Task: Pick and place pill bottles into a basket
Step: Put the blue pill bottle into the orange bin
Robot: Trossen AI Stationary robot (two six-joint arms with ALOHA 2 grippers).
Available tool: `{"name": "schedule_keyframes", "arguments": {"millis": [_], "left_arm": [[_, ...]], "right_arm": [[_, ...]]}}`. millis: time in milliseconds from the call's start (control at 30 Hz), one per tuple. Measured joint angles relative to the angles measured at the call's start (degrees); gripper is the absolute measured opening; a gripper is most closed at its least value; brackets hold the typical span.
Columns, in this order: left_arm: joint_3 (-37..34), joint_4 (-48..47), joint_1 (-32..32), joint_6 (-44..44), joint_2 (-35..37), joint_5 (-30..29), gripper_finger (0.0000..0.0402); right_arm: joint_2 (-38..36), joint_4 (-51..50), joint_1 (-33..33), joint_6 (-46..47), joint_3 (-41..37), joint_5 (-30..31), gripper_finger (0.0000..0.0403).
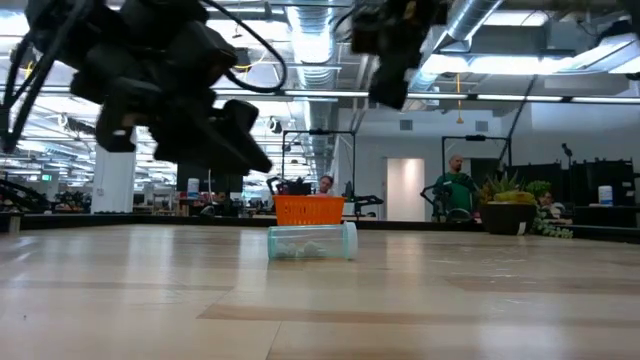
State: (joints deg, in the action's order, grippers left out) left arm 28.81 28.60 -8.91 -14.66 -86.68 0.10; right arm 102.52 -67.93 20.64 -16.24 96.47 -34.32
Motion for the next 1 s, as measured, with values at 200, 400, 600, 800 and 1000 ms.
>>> {"name": "schedule_keyframes", "arguments": {"millis": [200, 400, 600, 800, 1000], "left_arm": [[6.05, -3.61, 1.5, 1.9, -4.33, -0.19, 0.0183], [12.36, -9.18, 1.63, 3.15, -6.39, 1.34, 0.0183], [16.46, -15.4, -0.82, 8.43, -6.37, 1.42, 0.0183], [19.91, -19.97, -5.04, 18.1, -7.32, -5.3, 0.0183], [24.43, -25.53, -7.75, 27.37, -11.01, -9.72, 0.0183]], "right_arm": [[-18.7, 14.67, 0.0, 5.02, -18.63, 5.5, 0.0171], [-33.82, 22.82, -0.01, 9.97, -35.28, 10.66, 0.0171], [-43.19, 27.67, -0.39, 13.4, -45.82, 13.54, 0.0171], [-46.86, 30.2, -0.37, 14.94, -51.31, 13.66, 0.0171], [-46.6, 30.5, -0.79, 15.86, -52.95, 13.98, 0.0171]]}}
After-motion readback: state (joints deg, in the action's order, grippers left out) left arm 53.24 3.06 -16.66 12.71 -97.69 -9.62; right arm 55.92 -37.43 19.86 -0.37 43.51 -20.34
